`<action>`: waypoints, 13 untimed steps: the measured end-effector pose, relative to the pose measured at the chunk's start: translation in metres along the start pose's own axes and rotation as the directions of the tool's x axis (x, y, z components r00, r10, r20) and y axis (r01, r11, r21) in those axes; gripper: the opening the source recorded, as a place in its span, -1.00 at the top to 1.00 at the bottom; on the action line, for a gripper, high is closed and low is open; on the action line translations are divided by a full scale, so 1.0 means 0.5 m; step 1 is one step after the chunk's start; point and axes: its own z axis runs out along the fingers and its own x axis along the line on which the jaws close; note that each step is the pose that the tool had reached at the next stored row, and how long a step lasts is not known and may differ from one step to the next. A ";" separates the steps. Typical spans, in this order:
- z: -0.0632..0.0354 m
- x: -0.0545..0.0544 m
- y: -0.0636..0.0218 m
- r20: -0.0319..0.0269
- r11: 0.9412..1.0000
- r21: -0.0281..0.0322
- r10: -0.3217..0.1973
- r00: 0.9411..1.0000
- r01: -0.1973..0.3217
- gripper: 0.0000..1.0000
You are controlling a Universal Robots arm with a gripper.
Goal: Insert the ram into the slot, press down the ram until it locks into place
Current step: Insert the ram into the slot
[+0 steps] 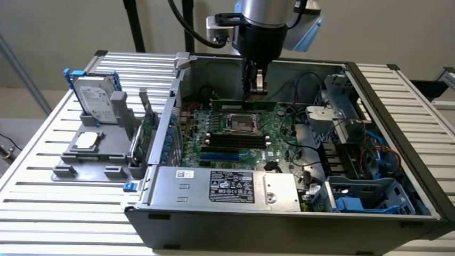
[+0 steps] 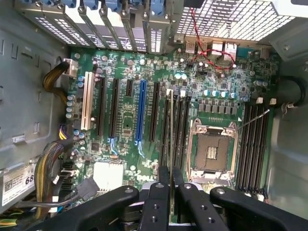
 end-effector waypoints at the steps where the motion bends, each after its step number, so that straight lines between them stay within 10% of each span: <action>1: 0.003 -0.001 0.000 0.000 1.000 0.000 0.006 1.000 -0.006 0.73; 13: 0.047 -0.008 -0.002 0.001 0.999 0.000 0.042 0.999 -0.042 0.73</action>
